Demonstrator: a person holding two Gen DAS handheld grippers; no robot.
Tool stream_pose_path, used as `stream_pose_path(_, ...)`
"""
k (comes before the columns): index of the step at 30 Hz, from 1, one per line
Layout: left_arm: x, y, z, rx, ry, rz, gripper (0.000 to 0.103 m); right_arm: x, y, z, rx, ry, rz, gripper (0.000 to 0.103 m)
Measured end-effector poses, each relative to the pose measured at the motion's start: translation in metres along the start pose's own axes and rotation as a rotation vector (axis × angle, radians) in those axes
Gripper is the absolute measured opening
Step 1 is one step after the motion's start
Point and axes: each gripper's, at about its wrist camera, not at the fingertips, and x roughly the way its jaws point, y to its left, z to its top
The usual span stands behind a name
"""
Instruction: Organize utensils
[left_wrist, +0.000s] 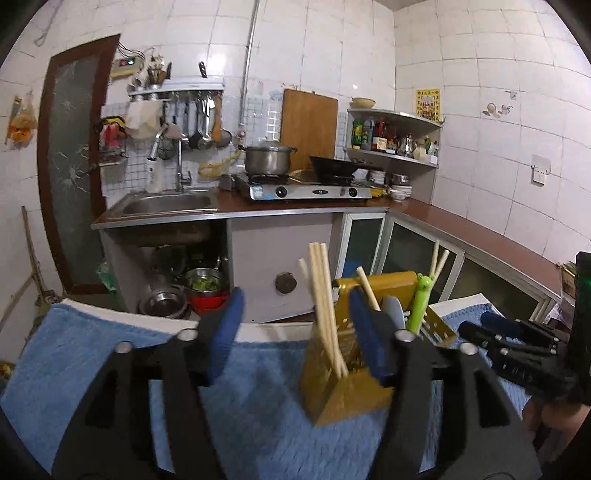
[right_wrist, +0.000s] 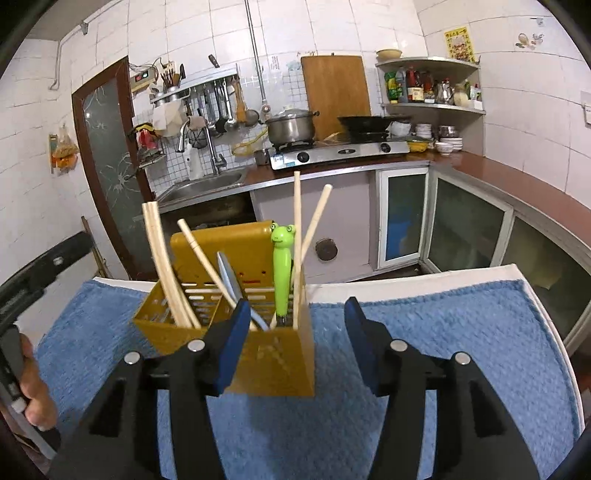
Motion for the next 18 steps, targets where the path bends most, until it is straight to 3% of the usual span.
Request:
stream_pose_path(3,-0.036,0.009,-0.013,-0.007,-0.030,0.023,0.089,-0.027,0.004,-0.018,-0.010,-0.031,-0.007,0.063)
stream_pose_path(5,-0.061,0.015,-0.026,-0.003,-0.060,0.050,0.098,-0.042,0.007,-0.029,-0.018,-0.054,-0.010,0.069)
stream_pose_path(12,-0.124,0.028,-0.073,-0.028,-0.042,0.063,0.098,-0.107,0.032,-0.081,-0.019,-0.143,-0.006,0.091)
stream_pose_path(18,-0.155,0.034,-0.114,-0.065,-0.017,0.103,0.098,-0.139,0.052,-0.126,-0.036,-0.169,-0.037,0.099)
